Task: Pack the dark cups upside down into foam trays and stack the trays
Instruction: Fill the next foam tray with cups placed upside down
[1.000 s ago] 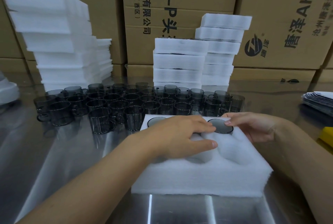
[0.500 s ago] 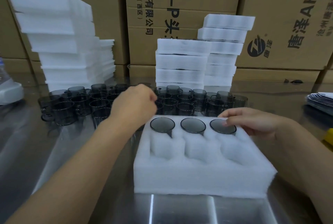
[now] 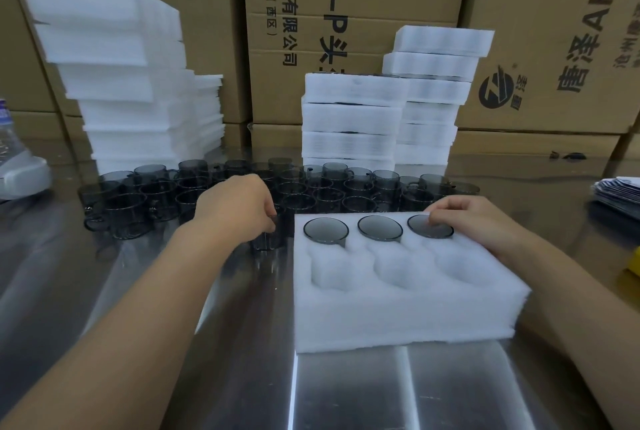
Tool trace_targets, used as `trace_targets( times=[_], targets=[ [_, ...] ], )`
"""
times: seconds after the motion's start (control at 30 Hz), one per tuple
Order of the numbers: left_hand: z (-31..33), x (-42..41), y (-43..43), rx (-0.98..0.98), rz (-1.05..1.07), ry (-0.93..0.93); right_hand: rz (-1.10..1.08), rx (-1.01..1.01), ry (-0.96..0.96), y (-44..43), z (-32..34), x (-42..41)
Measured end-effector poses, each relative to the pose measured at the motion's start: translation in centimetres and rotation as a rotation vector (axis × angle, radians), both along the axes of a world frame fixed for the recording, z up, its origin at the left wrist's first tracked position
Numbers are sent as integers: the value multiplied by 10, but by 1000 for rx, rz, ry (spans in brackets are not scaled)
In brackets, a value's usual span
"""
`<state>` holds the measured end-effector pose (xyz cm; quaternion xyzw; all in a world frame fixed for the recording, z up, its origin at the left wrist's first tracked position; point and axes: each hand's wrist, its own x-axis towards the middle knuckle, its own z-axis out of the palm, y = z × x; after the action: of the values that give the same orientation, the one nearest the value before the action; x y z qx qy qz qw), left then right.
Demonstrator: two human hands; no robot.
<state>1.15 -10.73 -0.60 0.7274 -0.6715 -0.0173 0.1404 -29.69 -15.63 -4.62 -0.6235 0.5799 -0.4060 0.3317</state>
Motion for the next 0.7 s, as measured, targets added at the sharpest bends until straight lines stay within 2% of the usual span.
trace_targets(
  times=[0.27, 0.37, 0.47, 0.57, 0.63, 0.7],
  targets=[
    [18, -10, 17, -265, 13, -28, 10, 90, 114, 6, 10, -3],
    [17, -14, 20, -399, -15, -11, -64, -20, 97, 11, 18, -4],
    [14, -23, 20, -500, -97, 55, -121, -204, -21, 19, 29, 4],
    [9, -35, 20, -577, -211, 76, -80, -315, -146, 27, 44, 23],
    [3, -44, 21, -660, -321, 95, -16, -319, -142, 35, 48, 40],
    [-4, -52, 23, -772, -434, 111, 71, -240, -130, 41, 47, 56]
  ],
)
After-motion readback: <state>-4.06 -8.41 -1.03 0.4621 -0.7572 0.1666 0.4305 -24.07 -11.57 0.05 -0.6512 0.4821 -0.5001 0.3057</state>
